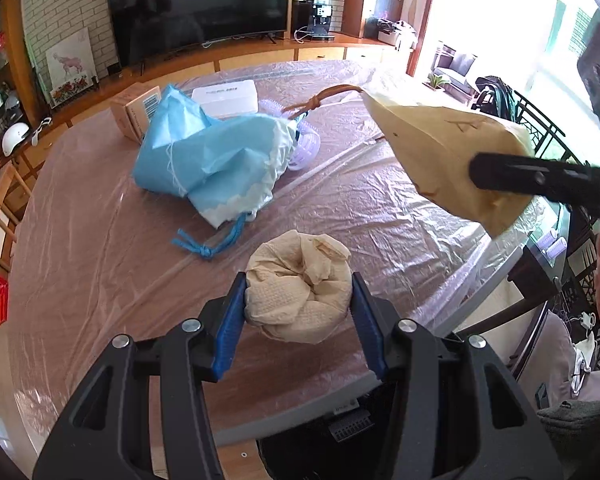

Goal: Collect trash
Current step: 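Carry the paper bag and cloth bundle with both tools over the bin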

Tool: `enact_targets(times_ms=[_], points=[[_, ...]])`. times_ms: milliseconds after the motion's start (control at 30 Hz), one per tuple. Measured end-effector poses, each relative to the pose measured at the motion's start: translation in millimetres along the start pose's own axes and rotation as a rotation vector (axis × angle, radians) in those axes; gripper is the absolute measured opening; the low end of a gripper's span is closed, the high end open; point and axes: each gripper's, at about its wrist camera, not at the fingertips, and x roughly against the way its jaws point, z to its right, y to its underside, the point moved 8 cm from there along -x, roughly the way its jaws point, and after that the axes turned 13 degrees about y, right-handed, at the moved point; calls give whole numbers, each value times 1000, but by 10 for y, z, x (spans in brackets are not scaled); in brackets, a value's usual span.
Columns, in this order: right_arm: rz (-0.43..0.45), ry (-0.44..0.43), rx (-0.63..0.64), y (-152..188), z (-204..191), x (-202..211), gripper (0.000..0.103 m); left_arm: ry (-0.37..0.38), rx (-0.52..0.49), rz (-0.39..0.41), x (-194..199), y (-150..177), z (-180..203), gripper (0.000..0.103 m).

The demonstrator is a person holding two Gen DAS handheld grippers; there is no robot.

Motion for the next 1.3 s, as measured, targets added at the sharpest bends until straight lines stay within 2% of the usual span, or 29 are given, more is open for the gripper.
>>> enact_targets(times_ms=[133,567,900,1300], points=[[-1,7,5,169,-74,56,55,-4,29,3,31,73,6,51],[6,-3,27,637,-245,310,55,-11,22,7,238,352,155,51],[0,-20,50,852,-250,461,55,-9,14,8,309,484,278,51],[-16,-65,166,1186,-280,629,50,10,-17,-28,370,758,462,51]])
